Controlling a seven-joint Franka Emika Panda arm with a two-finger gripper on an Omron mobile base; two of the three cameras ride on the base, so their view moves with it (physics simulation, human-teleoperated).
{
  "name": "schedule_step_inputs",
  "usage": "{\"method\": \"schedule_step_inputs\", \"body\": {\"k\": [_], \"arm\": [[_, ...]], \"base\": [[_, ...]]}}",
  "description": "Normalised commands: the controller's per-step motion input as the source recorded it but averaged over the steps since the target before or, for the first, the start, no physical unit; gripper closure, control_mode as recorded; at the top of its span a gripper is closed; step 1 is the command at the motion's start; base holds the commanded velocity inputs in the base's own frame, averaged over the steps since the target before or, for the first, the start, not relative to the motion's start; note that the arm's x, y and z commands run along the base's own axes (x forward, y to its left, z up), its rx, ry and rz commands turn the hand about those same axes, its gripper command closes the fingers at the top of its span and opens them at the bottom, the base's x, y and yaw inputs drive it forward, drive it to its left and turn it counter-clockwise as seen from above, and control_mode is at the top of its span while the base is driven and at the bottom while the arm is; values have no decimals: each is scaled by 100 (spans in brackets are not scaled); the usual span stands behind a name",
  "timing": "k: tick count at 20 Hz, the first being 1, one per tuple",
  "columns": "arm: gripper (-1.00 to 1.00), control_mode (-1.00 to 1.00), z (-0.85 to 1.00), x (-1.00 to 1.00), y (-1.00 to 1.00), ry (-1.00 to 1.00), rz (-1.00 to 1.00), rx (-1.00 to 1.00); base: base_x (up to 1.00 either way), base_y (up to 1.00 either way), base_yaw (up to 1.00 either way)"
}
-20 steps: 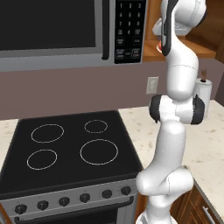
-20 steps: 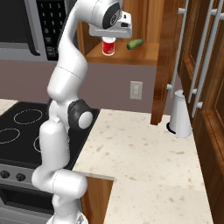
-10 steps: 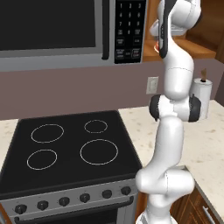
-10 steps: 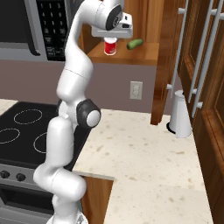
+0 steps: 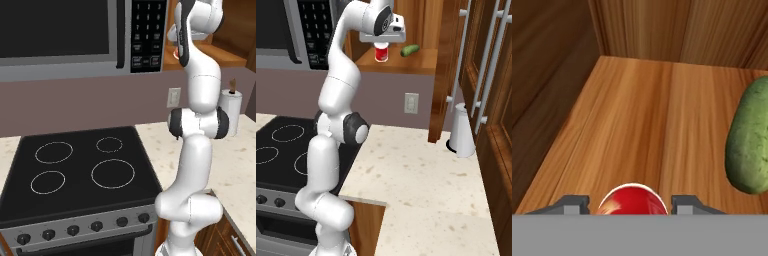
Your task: Pick the canned food and jam from the counter and place them in the cabinets closest to them.
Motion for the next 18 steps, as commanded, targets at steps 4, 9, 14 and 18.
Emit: {"method": "schedule_step_inputs", "body": {"k": [4, 9, 14, 18], "arm": [[-100, -100, 11, 0, -1, 7, 0, -1], [-100, -100, 23, 18, 0, 1, 0, 0], [-100, -100, 31, -6, -1, 0, 2, 0], [-100, -100, 25, -36, -6, 0, 7, 0]], "base": [[0, 0, 0], [0, 0, 0], [0, 0, 0], [0, 0, 0]]}}
